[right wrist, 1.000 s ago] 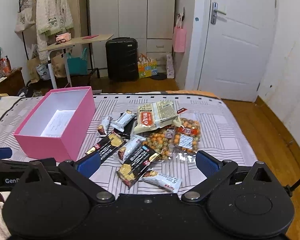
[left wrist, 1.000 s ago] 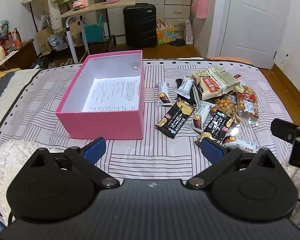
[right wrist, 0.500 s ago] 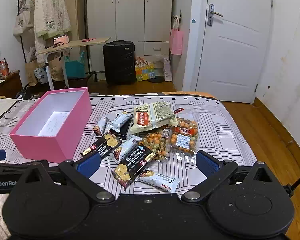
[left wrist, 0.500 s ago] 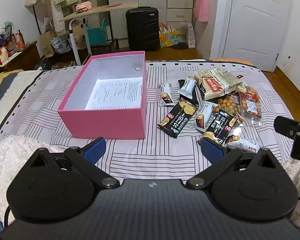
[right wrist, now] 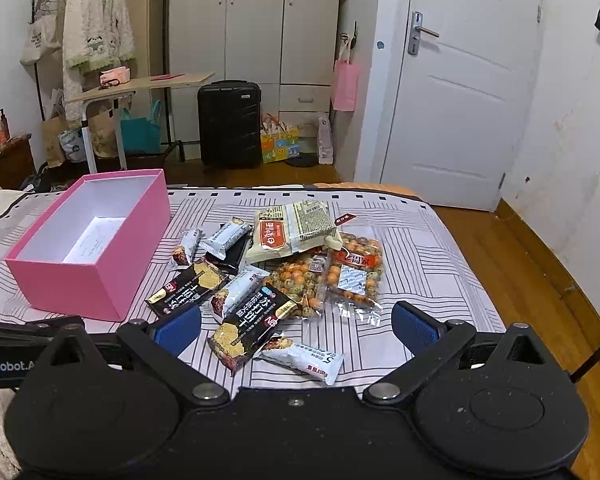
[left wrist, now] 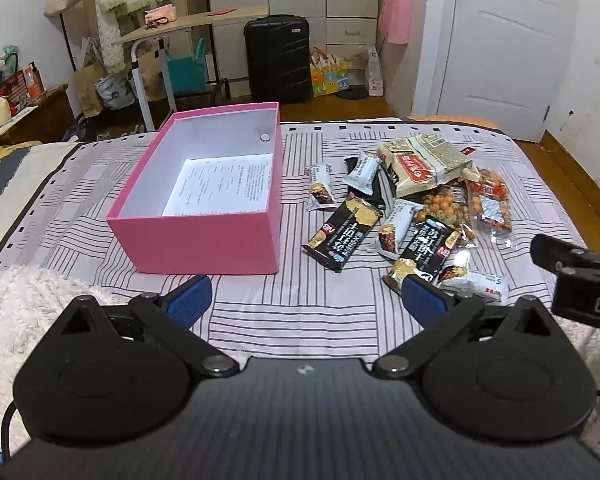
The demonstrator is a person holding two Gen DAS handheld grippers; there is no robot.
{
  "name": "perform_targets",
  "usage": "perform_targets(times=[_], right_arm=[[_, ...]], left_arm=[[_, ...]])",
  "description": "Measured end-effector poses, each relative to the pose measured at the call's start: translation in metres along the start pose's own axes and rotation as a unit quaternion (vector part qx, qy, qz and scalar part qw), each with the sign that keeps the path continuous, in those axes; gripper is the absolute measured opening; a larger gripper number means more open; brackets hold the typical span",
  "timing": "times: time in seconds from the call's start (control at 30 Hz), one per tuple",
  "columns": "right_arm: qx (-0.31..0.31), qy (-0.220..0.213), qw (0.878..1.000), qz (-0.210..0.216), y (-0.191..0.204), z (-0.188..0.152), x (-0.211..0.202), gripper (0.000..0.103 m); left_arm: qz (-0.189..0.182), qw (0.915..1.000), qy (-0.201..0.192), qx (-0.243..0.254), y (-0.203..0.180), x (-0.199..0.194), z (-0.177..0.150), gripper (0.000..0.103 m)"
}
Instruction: Organize snacks
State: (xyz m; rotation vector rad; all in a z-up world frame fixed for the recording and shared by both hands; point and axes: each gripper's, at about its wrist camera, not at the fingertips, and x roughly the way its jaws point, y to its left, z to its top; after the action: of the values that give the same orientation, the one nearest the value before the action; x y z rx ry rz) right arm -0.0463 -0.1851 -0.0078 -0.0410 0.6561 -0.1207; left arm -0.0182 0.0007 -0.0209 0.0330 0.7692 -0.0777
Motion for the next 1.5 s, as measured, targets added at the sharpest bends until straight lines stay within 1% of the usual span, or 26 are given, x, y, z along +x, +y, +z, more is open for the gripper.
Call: perform_targets(times=[0.13, 0.33, 0.5, 0.6, 0.7, 0.73, 0.77, 0.83, 0.9, 0.97, 1.07, 1.13, 1.2, 1.23, 1.27, 1.33, 1.4, 1.47, 1.5], right_arm=[[-0.002, -0.004, 1.0, 0.0, 0.0, 0.0, -0.003, 0.102], [-0.005, -0.004, 1.0, -0.001, 0.0, -0.001, -0.003, 0.103], [-0.004, -0.003, 1.0, 0.01, -0.002, 0.0, 0.001, 0.103], [-0.01, -0.027, 0.999, 0.028, -0.009, 0.006, 0.004, 0.103], [-0.004, -0.07, 0.996, 0.053, -0.025, 0.012, 0.012, 0.103], [0.003, -0.078, 0.995, 0.06, -0.031, 0.015, 0.017, 0.103], [0.011, -0.075, 0.995, 0.063, -0.036, 0.02, 0.024, 0.103], [0.023, -0.052, 0.995, 0.079, -0.046, 0.033, 0.042, 0.103], [0.045, -0.013, 0.993, 0.112, -0.055, 0.043, 0.064, 0.102], [0.081, 0.036, 0.985, 0.146, -0.061, 0.049, 0.089, 0.1], [0.115, 0.117, 0.972, 0.169, -0.06, 0.054, 0.131, 0.094], [0.117, 0.17, 0.963, 0.172, -0.054, 0.056, 0.158, 0.09], [0.112, 0.205, 0.957, 0.172, -0.048, 0.058, 0.18, 0.089], [0.113, 0.222, 0.953, 0.173, -0.046, 0.059, 0.191, 0.086], [0.118, 0.239, 0.948, 0.171, -0.044, 0.059, 0.203, 0.085], [0.123, 0.27, 0.94, 0.167, -0.041, 0.054, 0.224, 0.079], [0.126, 0.287, 0.935, 0.164, -0.038, 0.044, 0.242, 0.075], [0.149, 0.317, 0.92, 0.177, -0.038, 0.033, 0.25, 0.071], [0.161, 0.325, 0.913, 0.185, -0.04, 0.028, 0.254, 0.07]], left_arm=[[-0.005, 1.0, -0.001, -0.004, 0.0, -0.004, 0.002, 0.103], [-0.013, 0.9998, 0.014, -0.007, 0.001, -0.003, 0.002, 0.103], [-0.014, 0.9997, 0.018, -0.006, 0.001, 0.001, 0.001, 0.102], [-0.02, 0.9996, 0.021, -0.002, 0.002, 0.005, 0.005, 0.101], [-0.021, 0.9997, 0.013, -0.003, 0.006, 0.008, 0.014, 0.1], [-0.02, 0.9998, 0.007, -0.001, 0.008, 0.01, 0.019, 0.1], [-0.028, 0.9996, 0.002, 0.003, 0.009, 0.012, 0.023, 0.1], [-0.062, 0.9979, 0.009, 0.018, 0.008, 0.019, 0.032, 0.1], [-0.087, 0.9955, 0.014, 0.034, 0.003, 0.028, 0.037, 0.1], [-0.095, 0.9938, 0.002, 0.058, -0.007, 0.04, 0.04, 0.1], [-0.108, 0.9895, -0.008, 0.095, -0.026, 0.063, 0.046, 0.1], [-0.112, 0.9876, -0.001, 0.11, -0.039, 0.081, 0.048, 0.098], [-0.126, 0.9833, 0.022, 0.129, -0.051, 0.105, 0.05, 0.093], [-0.131, 0.9813, 0.032, 0.137, -0.055, 0.115, 0.05, 0.092], [-0.139, 0.9788, 0.039, 0.145, -0.059, 0.123, 0.049, 0.09], [-0.152, 0.975, 0.048, 0.155, -0.067, 0.142, 0.046, 0.088], [-0.167, 0.9723, 0.059, 0.153, -0.07, 0.158, 0.041, 0.086], [-0.172, 0.9732, 0.074, 0.133, -0.069, 0.173, 0.034, 0.085], [-0.176, 0.9733, 0.086, 0.12, -0.068, 0.18, 0.03, 0.085]])
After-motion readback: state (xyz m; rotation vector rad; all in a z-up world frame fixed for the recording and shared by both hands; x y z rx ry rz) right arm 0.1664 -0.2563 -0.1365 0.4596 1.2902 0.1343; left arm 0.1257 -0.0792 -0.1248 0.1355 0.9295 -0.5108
